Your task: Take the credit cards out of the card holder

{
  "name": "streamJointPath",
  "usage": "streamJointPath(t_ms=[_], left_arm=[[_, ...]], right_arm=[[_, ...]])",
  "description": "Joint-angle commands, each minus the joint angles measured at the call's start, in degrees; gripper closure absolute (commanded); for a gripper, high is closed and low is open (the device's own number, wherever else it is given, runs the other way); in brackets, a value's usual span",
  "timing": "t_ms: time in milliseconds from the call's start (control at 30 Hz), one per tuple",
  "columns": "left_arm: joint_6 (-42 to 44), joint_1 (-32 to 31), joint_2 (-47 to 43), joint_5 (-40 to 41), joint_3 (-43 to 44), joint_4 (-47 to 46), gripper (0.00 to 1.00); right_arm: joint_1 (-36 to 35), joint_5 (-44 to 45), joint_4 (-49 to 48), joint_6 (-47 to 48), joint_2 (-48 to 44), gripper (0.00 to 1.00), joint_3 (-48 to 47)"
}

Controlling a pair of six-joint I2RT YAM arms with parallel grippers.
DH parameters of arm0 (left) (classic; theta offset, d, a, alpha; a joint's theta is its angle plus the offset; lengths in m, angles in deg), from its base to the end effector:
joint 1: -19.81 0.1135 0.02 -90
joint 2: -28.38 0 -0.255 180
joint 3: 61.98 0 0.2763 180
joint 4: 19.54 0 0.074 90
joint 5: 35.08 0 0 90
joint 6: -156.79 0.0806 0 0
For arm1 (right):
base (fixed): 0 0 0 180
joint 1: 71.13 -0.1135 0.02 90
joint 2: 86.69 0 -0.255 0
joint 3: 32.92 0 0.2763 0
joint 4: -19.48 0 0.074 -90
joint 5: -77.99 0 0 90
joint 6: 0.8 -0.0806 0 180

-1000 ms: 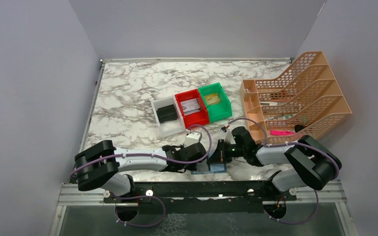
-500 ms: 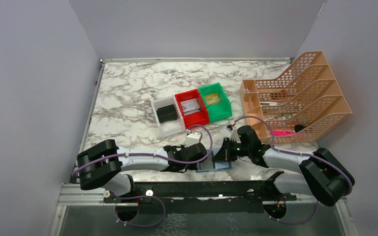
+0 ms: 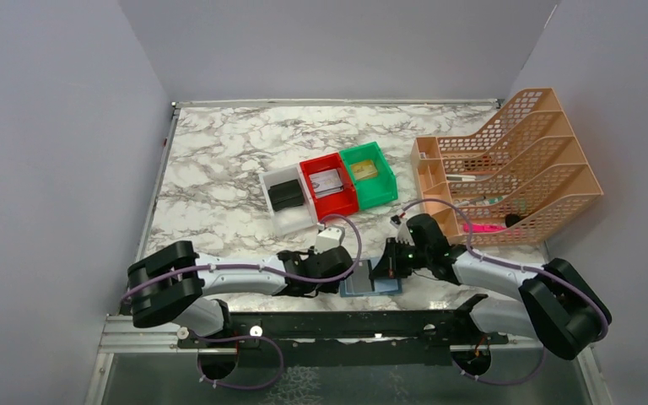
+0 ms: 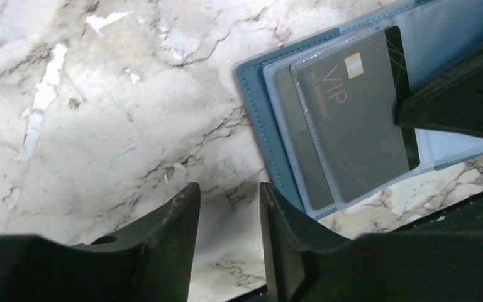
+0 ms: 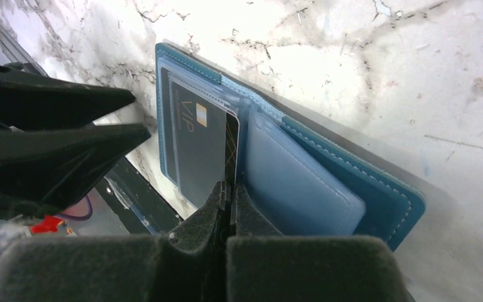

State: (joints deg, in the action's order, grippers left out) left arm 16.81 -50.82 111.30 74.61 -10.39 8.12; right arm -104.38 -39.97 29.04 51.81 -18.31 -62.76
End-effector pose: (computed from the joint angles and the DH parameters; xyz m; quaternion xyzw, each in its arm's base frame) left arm 0.1257 -0.2757 0.0944 0.1252 0.9422 -0.1472 0.2736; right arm 0.1793 0.1627 0.0703 -0.0536 0.9088 0.3847 0.1527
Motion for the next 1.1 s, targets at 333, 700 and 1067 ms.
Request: streamJointPath(t_ms=[333,700,1067], left_arm=[[-4.43,3.14,-19.80,-3.67,-15.64,-14.09,0.17],[-7.29,9.79,-18.97,-14.68,-23.14,-29.07,0.24],[-7.31,10.35,-11.17,-19.27,-23.68,-33.61,0.52]], right_arm=[[-0.54,-5.91,-15.21,-2.29,11.79,0.99,1.05],[-5.37,-7.19,-25.36,-5.78,19.12,0.99,1.08],[-5.59,-9.02,-26.80,-5.79,20.99,0.99,1.25]])
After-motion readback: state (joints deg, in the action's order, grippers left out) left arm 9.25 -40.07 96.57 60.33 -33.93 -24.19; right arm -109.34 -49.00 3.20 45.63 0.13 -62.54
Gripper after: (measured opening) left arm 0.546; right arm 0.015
